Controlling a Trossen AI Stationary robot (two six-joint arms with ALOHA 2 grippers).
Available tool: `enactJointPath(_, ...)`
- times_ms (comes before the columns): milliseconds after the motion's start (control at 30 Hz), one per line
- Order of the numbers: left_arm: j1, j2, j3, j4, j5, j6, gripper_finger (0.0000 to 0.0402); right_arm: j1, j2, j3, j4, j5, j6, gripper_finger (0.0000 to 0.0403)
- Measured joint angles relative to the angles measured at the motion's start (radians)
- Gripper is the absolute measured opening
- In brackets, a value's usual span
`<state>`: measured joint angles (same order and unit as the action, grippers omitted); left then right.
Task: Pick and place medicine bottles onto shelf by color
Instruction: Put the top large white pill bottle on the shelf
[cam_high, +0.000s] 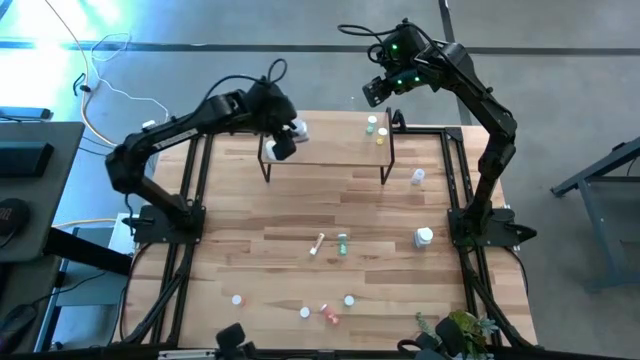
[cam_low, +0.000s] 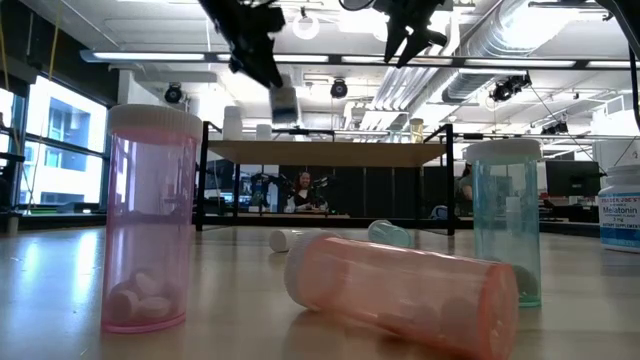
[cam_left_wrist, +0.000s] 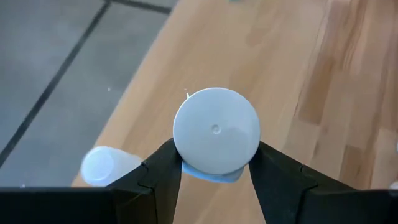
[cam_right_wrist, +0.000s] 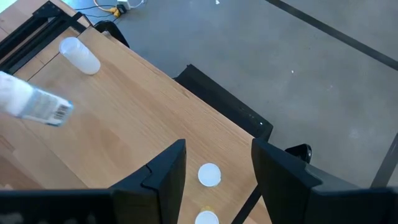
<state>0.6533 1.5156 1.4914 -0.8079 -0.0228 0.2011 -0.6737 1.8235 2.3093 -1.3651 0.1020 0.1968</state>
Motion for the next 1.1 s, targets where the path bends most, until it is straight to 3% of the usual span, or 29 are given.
enactJointPath(467,0.061,0.094,0.000,-0.021,0.026,0.028,0.0163,0.000,0.000,0.000,0.000,0.000,-0.036,0.0174)
enactJointPath(867,0.061,0.096,0.001,-0.030,0.027,0.039,0.0163,0.007,0.000,0.000,-0.042,0.000,-0.045,0.0174)
enactJointPath(1100,0.058,0.090,0.007,-0.056,0.011,0.038,0.0195,0.030,-0.003,0.000,-0.103,-0.001,-0.017,0.0174)
